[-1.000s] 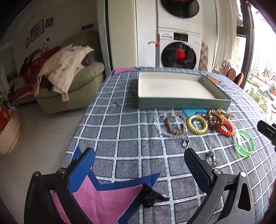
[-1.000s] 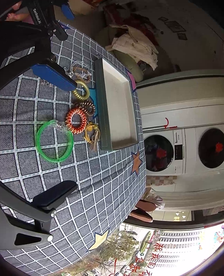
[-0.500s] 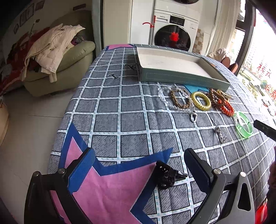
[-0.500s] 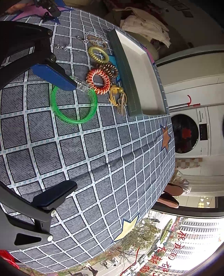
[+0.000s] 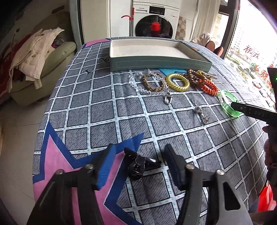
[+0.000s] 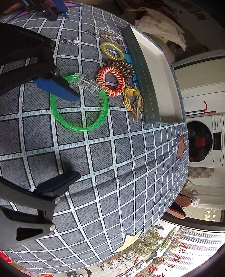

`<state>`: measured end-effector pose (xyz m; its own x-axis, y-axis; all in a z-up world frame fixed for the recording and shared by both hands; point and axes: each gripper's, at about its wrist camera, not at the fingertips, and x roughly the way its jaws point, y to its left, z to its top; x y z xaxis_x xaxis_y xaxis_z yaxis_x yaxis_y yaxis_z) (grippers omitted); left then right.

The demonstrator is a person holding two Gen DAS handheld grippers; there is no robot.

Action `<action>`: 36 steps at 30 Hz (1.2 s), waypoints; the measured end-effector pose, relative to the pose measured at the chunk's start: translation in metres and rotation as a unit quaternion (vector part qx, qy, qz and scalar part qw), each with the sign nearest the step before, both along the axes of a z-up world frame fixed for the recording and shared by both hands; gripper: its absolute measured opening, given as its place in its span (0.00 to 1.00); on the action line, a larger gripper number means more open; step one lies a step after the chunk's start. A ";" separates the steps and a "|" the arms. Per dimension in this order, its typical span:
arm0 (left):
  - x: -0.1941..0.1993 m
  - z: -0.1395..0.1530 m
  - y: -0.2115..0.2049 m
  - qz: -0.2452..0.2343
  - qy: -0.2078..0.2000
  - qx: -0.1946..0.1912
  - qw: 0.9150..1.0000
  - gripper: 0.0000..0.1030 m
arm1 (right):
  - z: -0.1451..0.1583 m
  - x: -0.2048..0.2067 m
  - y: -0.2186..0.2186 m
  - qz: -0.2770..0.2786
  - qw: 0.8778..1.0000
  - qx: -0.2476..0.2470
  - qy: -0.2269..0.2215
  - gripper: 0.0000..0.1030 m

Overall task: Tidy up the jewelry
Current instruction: 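Grasp the black claw clip with the left tool while the right tool grasps the green bangle, then carry the claw clip and green bangle over the tray with both tools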

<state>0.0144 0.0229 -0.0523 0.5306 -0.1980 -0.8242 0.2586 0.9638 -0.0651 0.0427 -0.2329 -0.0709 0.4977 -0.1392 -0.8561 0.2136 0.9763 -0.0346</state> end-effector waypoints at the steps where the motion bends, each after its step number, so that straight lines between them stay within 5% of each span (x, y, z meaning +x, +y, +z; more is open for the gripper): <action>1: 0.000 0.001 0.000 -0.003 -0.001 0.000 1.000 0.56 | 0.000 0.000 0.000 0.000 1.000 0.000 0.000 0.72; 3: -0.001 0.003 -0.003 -0.011 -0.005 0.002 1.000 0.38 | 0.000 0.001 0.007 0.014 1.000 -0.007 0.004 0.64; 7: -0.001 0.004 -0.004 -0.018 -0.006 -0.002 1.000 0.33 | 0.002 0.001 0.011 0.022 1.000 -0.007 0.007 0.48; 9: 0.002 0.005 -0.002 -0.017 0.002 -0.015 1.000 0.32 | 0.004 0.000 0.013 0.028 1.000 -0.008 0.007 0.19; 11: 0.005 0.007 -0.001 -0.016 0.006 -0.026 1.000 0.29 | 0.006 0.001 0.013 0.026 1.000 -0.010 0.009 0.08; 28: 0.055 0.045 0.001 -0.020 -0.017 -0.057 0.998 0.19 | 0.053 0.032 -0.006 0.034 0.997 0.056 -0.045 0.08; 36: 0.030 0.036 0.016 0.007 -0.009 -0.042 0.999 0.20 | 0.044 0.031 0.005 0.048 0.994 0.086 -0.039 0.08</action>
